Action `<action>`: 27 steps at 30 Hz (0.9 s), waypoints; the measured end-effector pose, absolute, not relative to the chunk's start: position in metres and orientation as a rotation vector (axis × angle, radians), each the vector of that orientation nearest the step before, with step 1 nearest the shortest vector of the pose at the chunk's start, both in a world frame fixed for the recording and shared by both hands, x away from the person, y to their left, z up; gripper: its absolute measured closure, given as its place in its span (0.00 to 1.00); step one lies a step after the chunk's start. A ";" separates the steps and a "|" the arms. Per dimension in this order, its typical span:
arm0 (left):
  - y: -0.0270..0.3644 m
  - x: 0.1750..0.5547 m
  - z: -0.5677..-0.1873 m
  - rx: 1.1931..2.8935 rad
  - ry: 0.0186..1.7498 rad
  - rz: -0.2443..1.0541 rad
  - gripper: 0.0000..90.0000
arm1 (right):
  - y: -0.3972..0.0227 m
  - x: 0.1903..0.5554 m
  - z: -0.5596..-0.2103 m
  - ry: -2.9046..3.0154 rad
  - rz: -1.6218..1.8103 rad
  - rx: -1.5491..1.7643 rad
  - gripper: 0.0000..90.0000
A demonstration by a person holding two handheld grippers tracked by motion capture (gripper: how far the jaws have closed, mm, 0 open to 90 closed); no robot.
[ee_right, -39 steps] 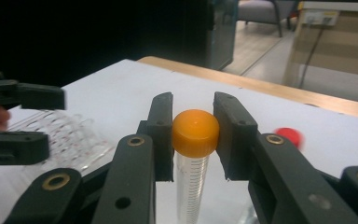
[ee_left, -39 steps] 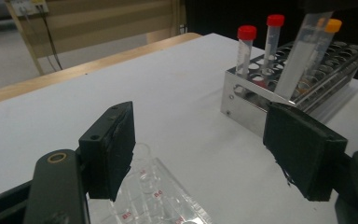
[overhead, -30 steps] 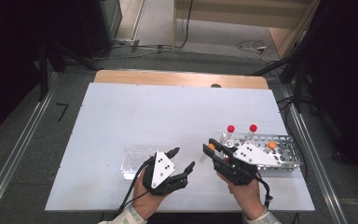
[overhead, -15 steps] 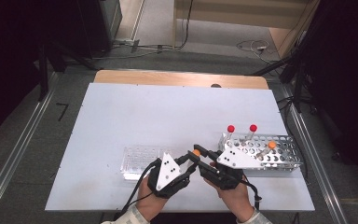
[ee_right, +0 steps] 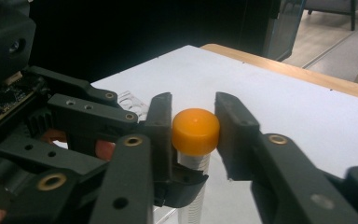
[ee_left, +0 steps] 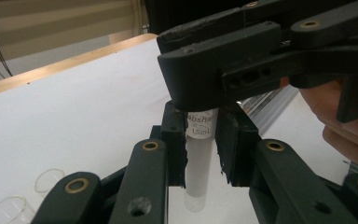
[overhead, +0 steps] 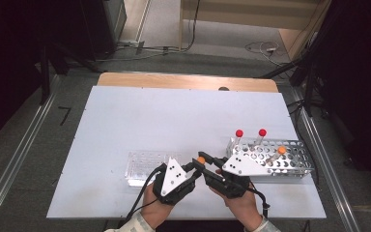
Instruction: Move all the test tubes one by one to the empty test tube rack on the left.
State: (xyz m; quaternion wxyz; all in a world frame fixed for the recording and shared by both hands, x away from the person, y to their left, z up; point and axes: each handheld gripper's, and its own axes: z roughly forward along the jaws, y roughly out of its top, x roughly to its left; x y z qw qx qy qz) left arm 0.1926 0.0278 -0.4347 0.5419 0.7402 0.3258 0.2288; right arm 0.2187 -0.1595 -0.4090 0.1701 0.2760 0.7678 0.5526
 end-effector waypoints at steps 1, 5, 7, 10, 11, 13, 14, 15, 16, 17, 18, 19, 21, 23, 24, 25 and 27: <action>0.029 0.193 -0.434 1.754 0.779 0.533 0.83 | -0.160 0.219 -0.409 2.185 1.573 0.783 0.65; 0.032 0.192 -0.432 1.742 0.781 0.522 0.83 | -0.165 0.218 -0.406 2.163 1.622 0.769 0.57; 0.035 0.192 -0.431 1.735 0.788 0.516 0.83 | -0.169 0.217 -0.403 2.133 1.652 0.763 0.54; 0.039 0.193 -0.429 1.729 0.801 0.511 0.83 | -0.176 0.217 -0.398 2.096 1.699 0.765 0.51; 0.041 0.194 -0.428 1.723 0.806 0.503 0.83 | -0.179 0.217 -0.396 2.085 1.709 0.767 0.49; 0.046 0.195 -0.425 1.708 0.819 0.499 0.84 | -0.184 0.217 -0.393 2.060 1.725 0.777 0.44; 0.048 0.195 -0.424 1.701 0.821 0.501 0.83 | -0.186 0.218 -0.392 2.050 1.730 0.783 0.42; 0.051 0.196 -0.422 1.692 0.825 0.504 0.84 | -0.188 0.218 -0.392 2.044 1.734 0.792 0.41; 0.054 0.196 -0.420 1.681 0.832 0.507 0.84 | -0.190 0.219 -0.392 2.039 1.734 0.796 0.41; 0.056 0.196 -0.419 1.679 0.833 0.513 0.83 | -0.192 0.219 -0.392 2.030 1.729 0.799 0.41; 0.059 0.197 -0.417 1.668 0.842 0.511 0.84 | -0.194 0.220 -0.392 2.029 1.729 0.806 0.40; 0.062 0.197 -0.416 1.661 0.850 0.512 0.84 | -0.196 0.221 -0.392 2.026 1.730 0.819 0.40; 0.066 0.198 -0.415 1.656 0.864 0.517 0.84 | -0.199 0.223 -0.393 2.019 1.717 0.824 0.40; 0.070 0.199 -0.414 1.653 0.878 0.522 0.83 | -0.201 0.224 -0.394 2.019 1.705 0.837 0.40; 0.072 0.200 -0.414 1.651 0.885 0.527 0.83 | -0.202 0.225 -0.395 2.020 1.696 0.843 0.40; 0.073 0.200 -0.414 1.647 0.892 0.529 0.83 | -0.203 0.226 -0.397 2.019 1.690 0.846 0.40; 0.076 0.200 -0.413 1.647 0.901 0.536 0.83 | -0.204 0.227 -0.398 2.021 1.680 0.856 0.40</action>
